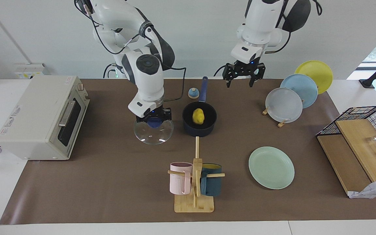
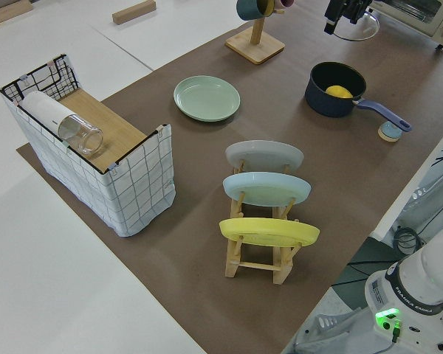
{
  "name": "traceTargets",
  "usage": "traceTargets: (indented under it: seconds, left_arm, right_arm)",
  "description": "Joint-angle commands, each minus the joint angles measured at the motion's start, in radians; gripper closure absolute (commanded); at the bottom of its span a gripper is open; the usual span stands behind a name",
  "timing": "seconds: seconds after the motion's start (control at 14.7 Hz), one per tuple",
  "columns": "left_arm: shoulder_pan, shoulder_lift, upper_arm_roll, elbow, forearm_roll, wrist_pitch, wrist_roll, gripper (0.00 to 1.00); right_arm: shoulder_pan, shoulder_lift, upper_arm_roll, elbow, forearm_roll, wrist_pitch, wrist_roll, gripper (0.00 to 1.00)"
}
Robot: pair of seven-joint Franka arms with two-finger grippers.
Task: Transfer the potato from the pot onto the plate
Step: 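Lift the lid with the right gripper while the left gripper reaches the potato, then set the lid down with the right gripper while the left gripper grasps the potato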
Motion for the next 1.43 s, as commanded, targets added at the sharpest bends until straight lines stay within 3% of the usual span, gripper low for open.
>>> traceTargets:
  seconds: [0.0, 0.34, 0.81, 1.02, 1.15, 1.36]
  left_arm:
    - [-0.097, 0.057, 0.017, -0.074, 0.002, 0.115, -0.123, 0.00]
    - [-0.173, 0.206, 0.018, -0.076, 0.013, 0.232, -0.236, 0.00]
    - [-0.182, 0.273, 0.018, -0.083, 0.013, 0.295, -0.287, 0.00]
    - [-0.197, 0.286, 0.018, -0.141, 0.013, 0.384, -0.306, 0.00]
    - [-0.199, 0.307, 0.018, -0.140, 0.015, 0.390, -0.312, 0.00]
    - [-0.199, 0.315, 0.018, -0.142, 0.048, 0.385, -0.312, 0.00]
  right_arm:
    - [-0.139, -0.060, 0.015, -0.110, 0.045, 0.021, -0.184, 0.47]
    - [-0.235, -0.138, 0.015, -0.330, 0.059, 0.179, -0.292, 0.47]
    - [-0.294, -0.189, 0.015, -0.525, 0.061, 0.400, -0.334, 0.46]
    - [-0.290, -0.192, 0.015, -0.535, 0.096, 0.414, -0.329, 0.27]
    - [-0.282, -0.192, 0.015, -0.535, 0.099, 0.416, -0.323, 0.00]
    - [-0.284, -0.181, 0.015, -0.483, 0.099, 0.387, -0.337, 0.00]
